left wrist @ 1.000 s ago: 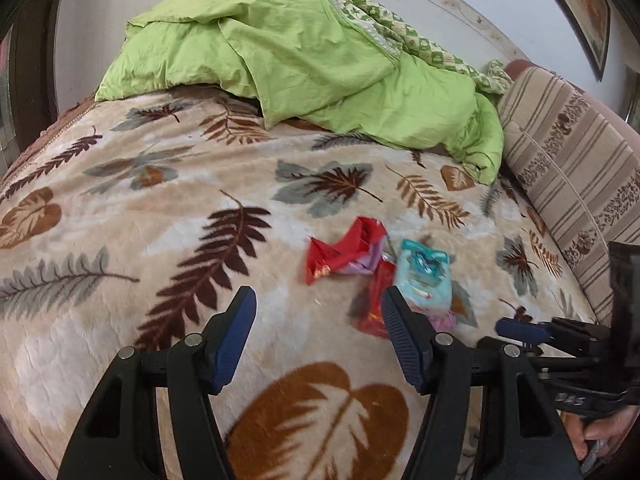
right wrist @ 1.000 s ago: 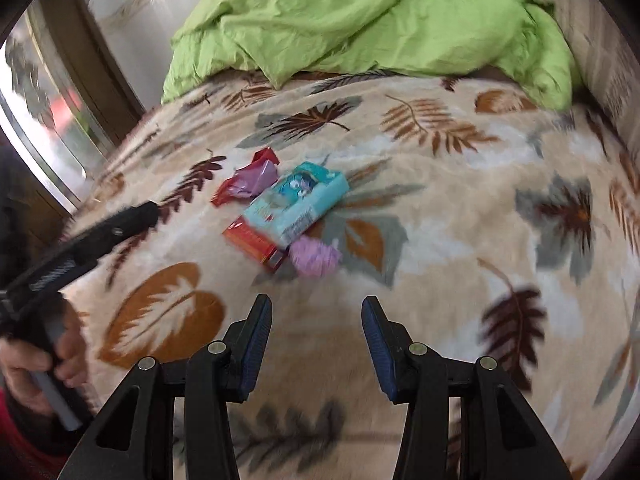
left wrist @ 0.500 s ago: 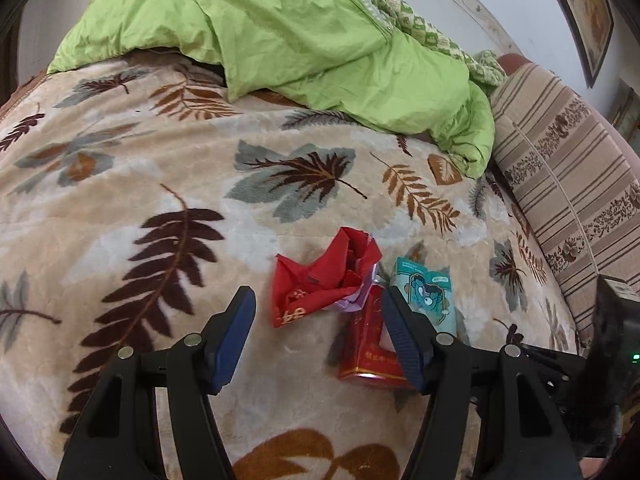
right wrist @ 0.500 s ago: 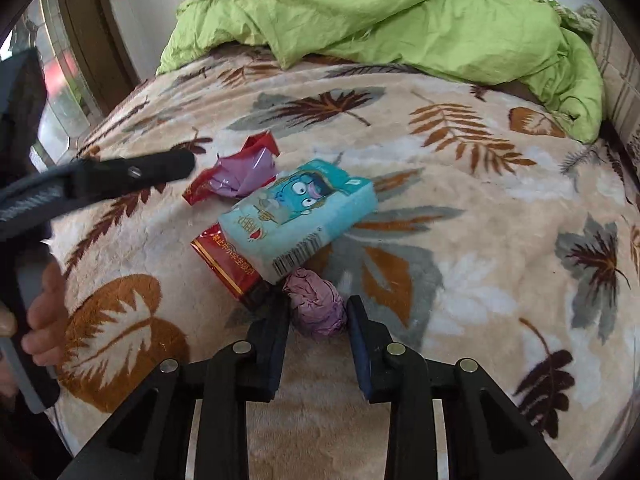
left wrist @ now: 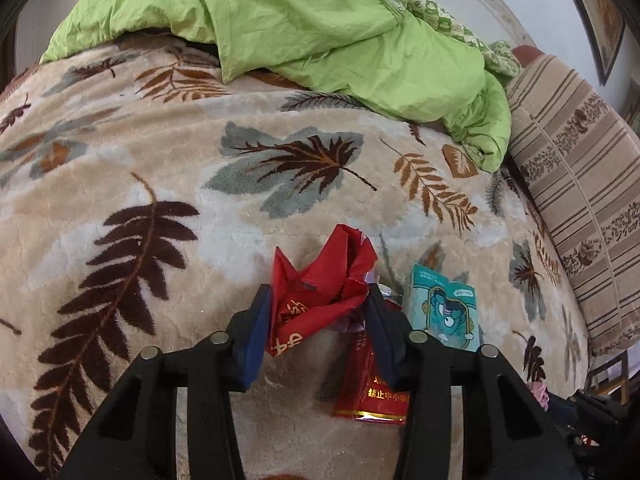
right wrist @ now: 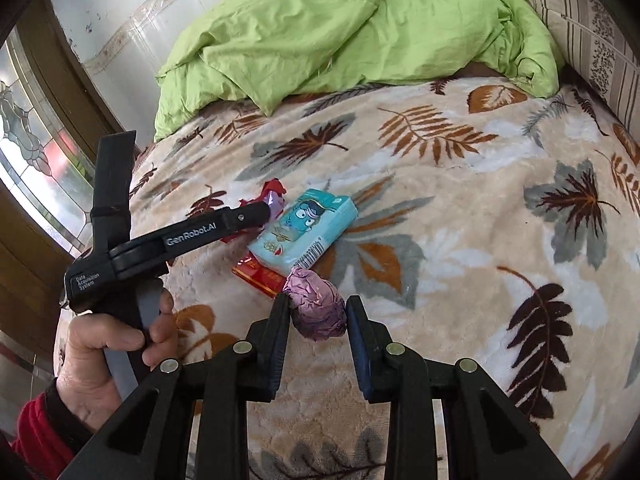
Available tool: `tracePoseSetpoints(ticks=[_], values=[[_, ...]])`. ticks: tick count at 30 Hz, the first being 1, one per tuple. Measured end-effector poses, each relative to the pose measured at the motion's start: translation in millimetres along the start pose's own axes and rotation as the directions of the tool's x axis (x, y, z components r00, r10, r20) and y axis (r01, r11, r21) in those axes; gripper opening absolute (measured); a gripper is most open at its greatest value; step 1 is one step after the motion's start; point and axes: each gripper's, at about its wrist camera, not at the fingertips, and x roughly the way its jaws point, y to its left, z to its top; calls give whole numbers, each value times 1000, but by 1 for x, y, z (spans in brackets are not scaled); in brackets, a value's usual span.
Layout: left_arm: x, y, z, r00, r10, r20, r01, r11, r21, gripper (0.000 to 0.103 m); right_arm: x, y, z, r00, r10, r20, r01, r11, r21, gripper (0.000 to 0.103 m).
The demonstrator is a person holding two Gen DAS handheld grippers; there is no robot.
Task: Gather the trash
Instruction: 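Grasp the red wrapper with the left tool while the right tool grasps the purple crumpled item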
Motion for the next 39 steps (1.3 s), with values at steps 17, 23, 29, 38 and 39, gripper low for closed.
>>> tracePoseSetpoints(ticks=[17,23,29,38,39], values=[[-94,-15,-28,977,91,195,-96,995,17,37,-36,21,-21,994,19,107,-19,1000,0,30],[-129,-30,-50,971,98,219,-106,994,22,37,-60,17,-39,988,47,149,-53,998,38,30],[-159,-45,-86,972,116,205,-130,990,56,37,-74,10,-54,986,58,156,-69,995,66,30],[-165,-48,-124,959,179,220,-196,979,56,37,-82,11,-68,987,51,155,-61,996,61,30],[-164,-48,-125,955,187,230,-206,977,60,37,-81,12,-68,987,46,157,-55,997,56,30]])
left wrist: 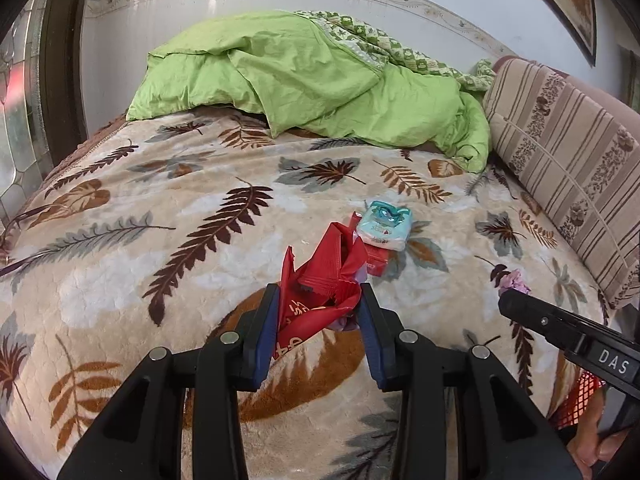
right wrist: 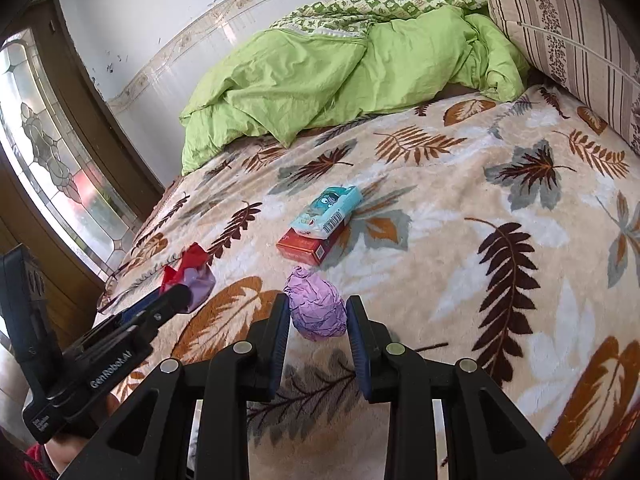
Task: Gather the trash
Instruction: 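Grasp the red wrapper with the left tool while the right tool grasps the purple crumpled item, then lift the red wrapper and purple crumpled item up from the bed with both tools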
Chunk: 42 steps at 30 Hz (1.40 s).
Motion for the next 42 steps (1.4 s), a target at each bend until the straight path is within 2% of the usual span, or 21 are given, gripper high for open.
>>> tracePoseSetpoints(ticks=[11,42], values=[[7,-9,-2,1000,5,21,-6,998,60,37,7,14,-2,999,-36,11,37,997,-62,30],[8,-7,-3,1000,1,24,-3,999,55,37,4,10,1,999,-31,22,32,998,-50,30]])
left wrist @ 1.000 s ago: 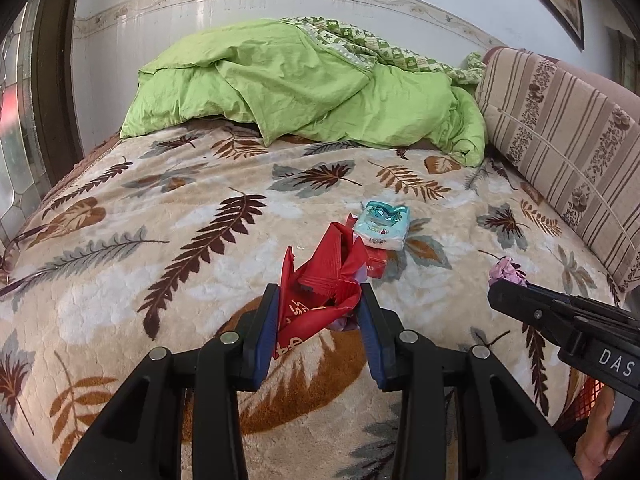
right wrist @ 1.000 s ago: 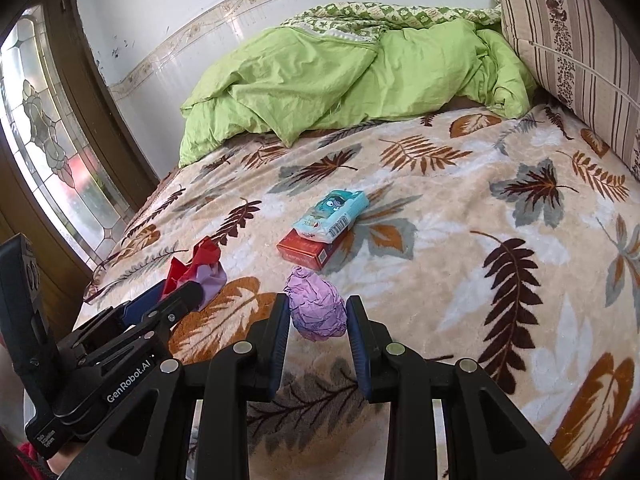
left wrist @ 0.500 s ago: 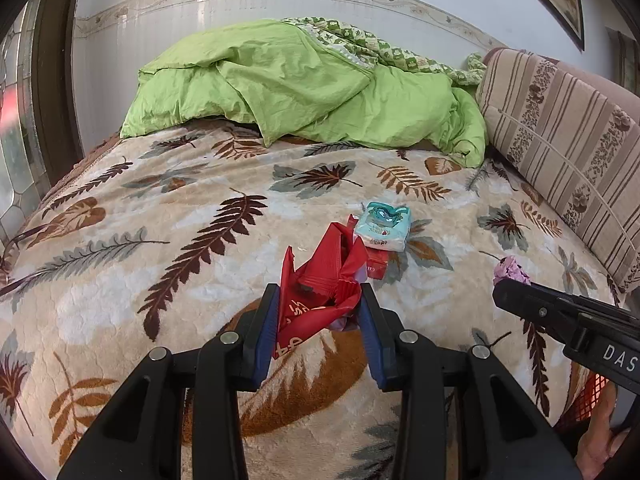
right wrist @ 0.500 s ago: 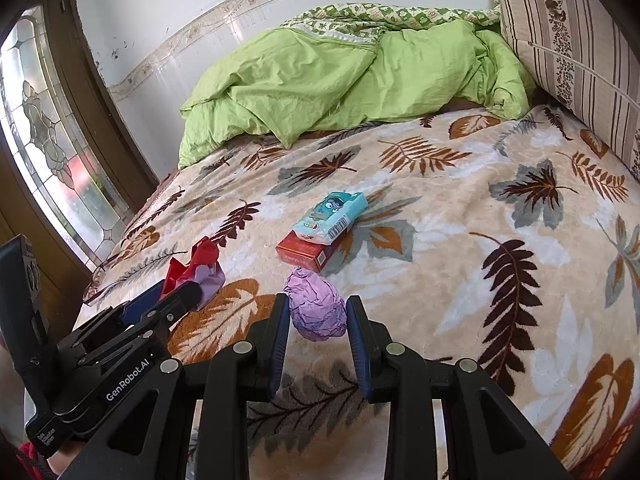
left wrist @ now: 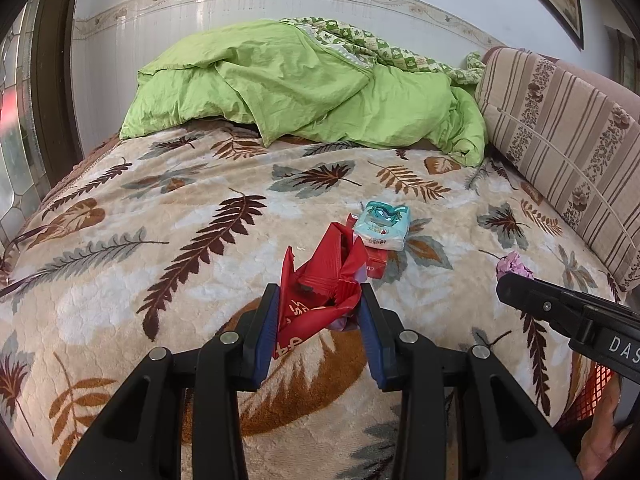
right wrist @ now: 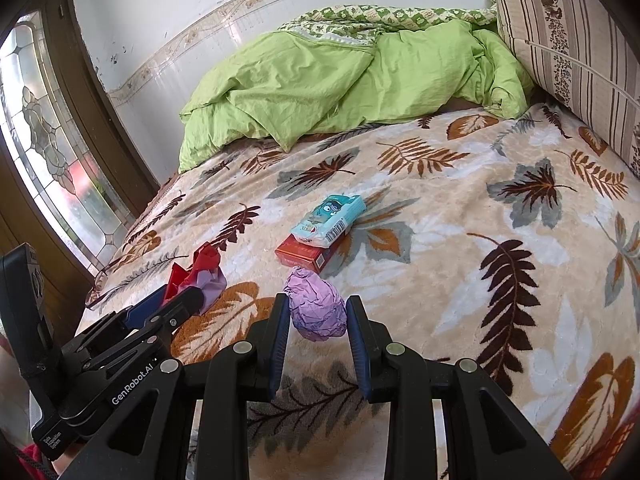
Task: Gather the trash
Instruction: 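Lift the red wrapper and purple crumpled item up from the bed with both tools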
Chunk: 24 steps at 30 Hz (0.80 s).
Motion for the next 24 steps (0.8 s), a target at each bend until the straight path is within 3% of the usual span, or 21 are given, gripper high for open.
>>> tracePoseSetpoints(ticks=[24], values=[[-3,-3,1,1000,-16,2,16,1000,4,37,-5,-6,1,1000,12,11,-12,999,31,30]])
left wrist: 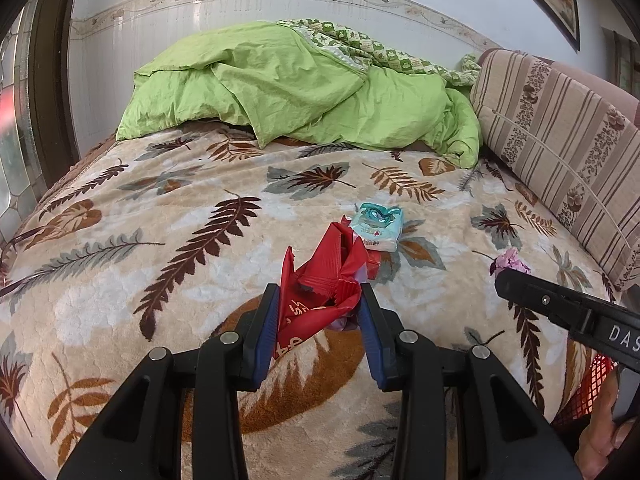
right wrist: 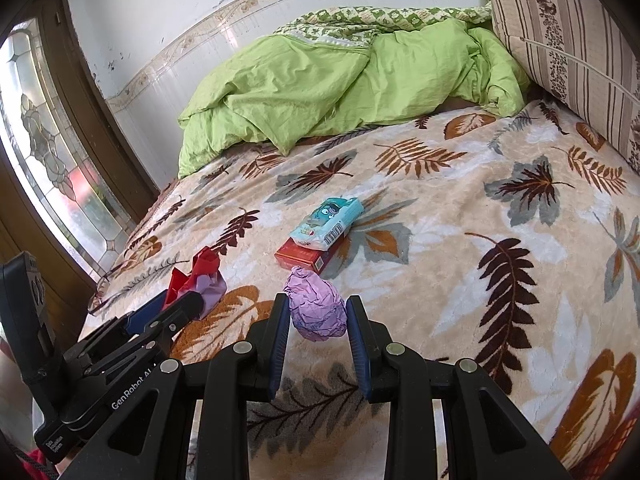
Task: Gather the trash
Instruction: 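Lift the red wrapper and purple crumpled item up from the bed with both tools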
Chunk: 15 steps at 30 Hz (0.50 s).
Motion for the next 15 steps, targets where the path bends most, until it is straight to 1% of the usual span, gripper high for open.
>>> tracePoseSetpoints(ticks=[2,6,9,15], values=[[-3,-3,1,1000,-8,4,8,1000,1,37,-4,-3,0,1000,3,12,-4,1000,16,30],[-15,-12,2,999,-47,7,47,999,2,37,-18,-7,-1,999,8,37,-10,999,47,30],[-26,-24,2,997,-79,18,78,997,26,37,-38,-12,-7,998,29,51,-32,997,73,30],[-45,-57,3,988,-153,25,151,985,82,37,-80,-25,-17,996,24,87,-32,995,93,30]])
